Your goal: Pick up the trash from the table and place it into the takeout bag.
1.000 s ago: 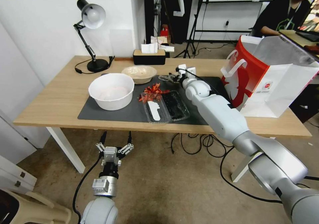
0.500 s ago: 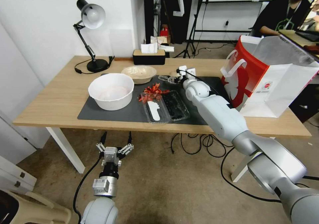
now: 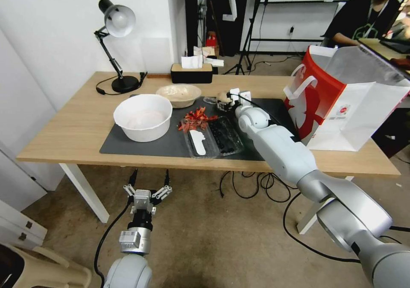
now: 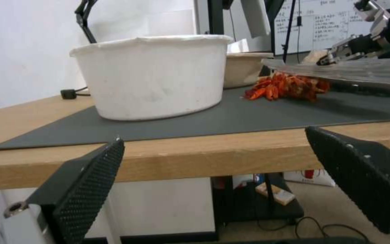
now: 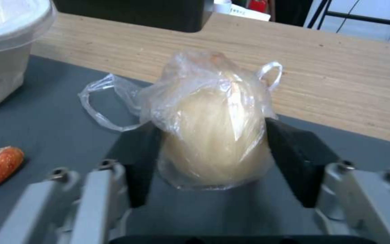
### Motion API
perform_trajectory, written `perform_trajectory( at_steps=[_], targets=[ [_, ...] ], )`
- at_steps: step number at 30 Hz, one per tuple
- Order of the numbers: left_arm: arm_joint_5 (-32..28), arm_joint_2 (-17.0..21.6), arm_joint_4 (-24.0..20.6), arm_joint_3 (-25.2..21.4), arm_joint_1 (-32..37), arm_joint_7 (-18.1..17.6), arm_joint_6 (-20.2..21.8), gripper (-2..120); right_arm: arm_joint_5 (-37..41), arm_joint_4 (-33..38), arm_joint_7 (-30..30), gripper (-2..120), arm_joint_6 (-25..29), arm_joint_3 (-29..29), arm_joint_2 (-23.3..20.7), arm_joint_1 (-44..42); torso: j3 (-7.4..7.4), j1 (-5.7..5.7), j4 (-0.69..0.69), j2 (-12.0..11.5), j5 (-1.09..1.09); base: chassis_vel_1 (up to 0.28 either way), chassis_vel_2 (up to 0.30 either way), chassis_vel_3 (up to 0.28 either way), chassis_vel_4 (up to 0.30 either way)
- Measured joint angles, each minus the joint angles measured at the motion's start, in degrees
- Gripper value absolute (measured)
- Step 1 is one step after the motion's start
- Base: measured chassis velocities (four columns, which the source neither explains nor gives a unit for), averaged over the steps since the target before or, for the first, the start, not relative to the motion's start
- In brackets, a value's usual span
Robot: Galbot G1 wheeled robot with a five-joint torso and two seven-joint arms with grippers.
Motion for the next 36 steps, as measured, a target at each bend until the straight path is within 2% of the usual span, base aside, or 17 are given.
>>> perform_trajectory(
  at_steps=[1,4,5,8,9,12,13,15,18,28,32,35,36],
  targets=[
    [0.0,0.0,0.0,0.0,0.0,0.0,0.0,100,0.0,0.0,0.0,57,0.0,0.0,0.0,0.0,0.0,0.0,0.0,0.0,0.0,0.0,0.0,0.0,0.0],
    [0.0,0.0,0.0,0.0,0.1,0.0,-0.2,100,0.0,0.0,-0.2,41,0.0,0.4,0.0,-0.2,0.0,0.0,0.0,0.0,0.0,0.0,0.0,0.0,0.0],
    [0.0,0.0,0.0,0.0,0.1,0.0,-0.2,100,0.0,0.0,-0.2,41,0.0,0.4,0.0,-0.2,0.0,0.0,0.0,0.0,0.0,0.0,0.0,0.0,0.0],
    [0.0,-0.1,0.0,-0.1,0.2,0.0,-0.3,100,-0.1,0.0,-0.5,28,0.0,0.7,0.0,-0.4,0.0,0.0,0.0,0.0,0.0,0.0,0.0,0.0,0.0],
    [0.0,-0.1,0.0,-0.1,0.2,0.0,-0.3,100,-0.1,0.0,-0.5,28,0.0,0.7,0.0,-0.4,0.0,0.0,0.0,0.0,0.0,0.0,0.0,0.0,0.0],
    [0.0,-0.1,0.0,-0.1,0.3,0.0,-0.4,100,-0.1,0.0,-0.8,14,0.2,0.9,-0.1,-0.6,0.0,0.0,0.0,0.0,0.0,0.0,0.0,0.0,0.0],
    [0.0,-0.1,0.0,-0.1,0.3,0.0,-0.4,100,-0.1,0.0,-0.8,14,0.2,0.9,-0.1,-0.6,0.0,0.0,0.0,0.0,0.0,0.0,0.0,0.0,0.0],
    [0.0,0.0,0.0,-0.1,0.2,0.0,-0.4,100,-0.1,0.1,-0.8,6,0.3,1.0,-0.1,-0.6,0.0,0.0,0.0,0.0,0.0,0.0,0.0,0.0,0.0],
    [0.0,0.0,0.0,-0.1,0.1,0.0,-0.4,100,-0.1,0.3,-0.9,1,0.7,1.2,-0.3,-0.8,0.0,0.0,0.0,0.0,0.0,0.0,0.0,0.0,0.0],
    [-0.2,0.3,0.1,0.0,-0.2,0.0,-0.5,100,-0.1,2.4,-0.5,1,1.5,2.2,-1.1,-1.5,0.0,0.0,0.0,0.0,0.0,0.0,0.0,0.0,0.0],
    [-0.4,0.5,0.1,0.0,-0.2,-0.1,-0.5,100,0.1,5.6,0.2,1,1.5,2.9,-2.2,-2.1,0.0,0.0,0.0,0.0,0.01,0.0,0.0,0.0,0.0],
    [-0.5,0.7,0.0,0.0,-0.1,-0.1,-0.5,100,1.6,12.5,1.3,1,1.2,3.1,-4.4,-2.7,0.0,0.0,0.0,0.0,0.01,0.0,0.0,0.0,0.0],
    [-0.5,0.7,0.0,0.0,-0.1,-0.1,-0.5,100,1.6,12.5,1.3,1,1.2,3.1,-4.4,-2.7,0.0,0.0,0.0,0.0,0.01,0.0,0.0,0.0,0.0]
  ],
)
